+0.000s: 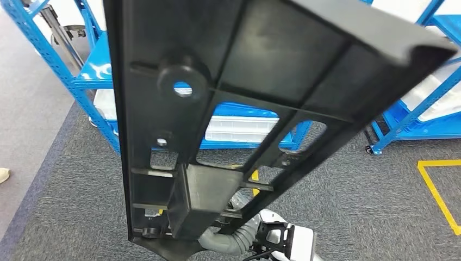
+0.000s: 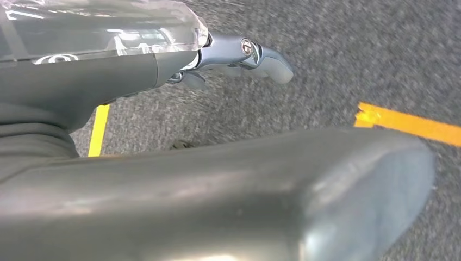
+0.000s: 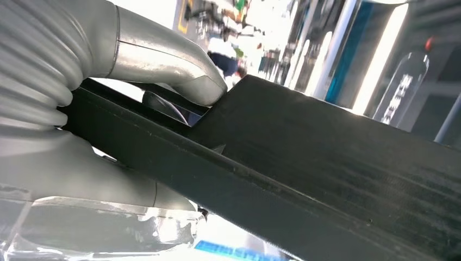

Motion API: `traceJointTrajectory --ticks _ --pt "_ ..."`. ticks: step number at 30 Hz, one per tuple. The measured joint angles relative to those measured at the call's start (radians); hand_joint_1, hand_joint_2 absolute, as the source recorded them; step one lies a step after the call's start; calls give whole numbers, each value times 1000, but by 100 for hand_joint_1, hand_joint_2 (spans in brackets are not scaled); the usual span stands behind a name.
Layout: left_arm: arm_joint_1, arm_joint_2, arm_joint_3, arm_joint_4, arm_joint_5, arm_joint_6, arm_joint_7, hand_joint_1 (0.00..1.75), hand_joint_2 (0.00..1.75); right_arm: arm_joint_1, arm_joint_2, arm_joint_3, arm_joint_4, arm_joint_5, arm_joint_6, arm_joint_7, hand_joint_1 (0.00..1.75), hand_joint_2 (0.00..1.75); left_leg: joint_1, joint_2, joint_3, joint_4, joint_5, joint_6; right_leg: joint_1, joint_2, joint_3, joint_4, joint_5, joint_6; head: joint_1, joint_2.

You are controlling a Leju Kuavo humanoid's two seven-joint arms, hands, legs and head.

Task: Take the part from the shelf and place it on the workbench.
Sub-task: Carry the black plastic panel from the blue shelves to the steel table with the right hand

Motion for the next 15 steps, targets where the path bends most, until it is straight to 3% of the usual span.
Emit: traceJointTrajectory --ticks 3,4,5,6,7,9,11,13,15 --pt "0 2 4 0 -2 -3 1 0 0 -3 -12 -3 -11 10 23 0 175 175 -1 -19 -8 -1 8 10 -4 15 -77 177 -99 9 0 0" --pt "0 3 5 0 -3 -5 1 0 0 -3 -15 -2 -11 16 25 0 175 175 -2 -27 -11 0 9 10 -5 16 -100 230 -117 9 0 0" --pt "1 4 7 0 -5 -7 1 0 0 -3 -18 -2 -11 22 25 0 175 175 -3 -37 -13 2 9 10 -6 16 -108 250 -116 9 0 0" --pt "1 4 8 0 -7 -9 1 0 0 -5 -21 0 -11 27 23 0 175 175 -3 -47 -13 3 10 9 -7 18 -96 230 -95 7 0 0" --pt "1 5 9 0 -9 -11 1 0 0 -9 -23 4 -11 32 18 0 175 175 -4 -59 -13 5 10 8 -7 26 -67 174 -60 3 0 0" --pt "-1 5 9 0 -11 -14 1 0 0 -18 -27 14 -11 39 9 0 175 175 -4 -80 -14 7 11 4 -8 66 0 37 -3 -7 0 0" --pt "-4 7 9 0 -12 -15 0 0 0 -24 -30 24 -13 42 3 0 175 175 -1 -99 -24 9 14 -5 -8 93 28 -28 11 -11 0 0" --pt "-2 10 10 0 -13 -16 0 0 0 -30 -34 32 -16 43 -4 0 175 175 2 -114 -31 9 18 -19 -9 78 29 -37 14 -14 0 0" --pt "1 14 11 0 -14 -18 0 0 0 -37 -36 42 -19 41 -11 0 175 175 0 -86 -42 30 4 -29 -13 56 35 -49 19 -23 0 0"
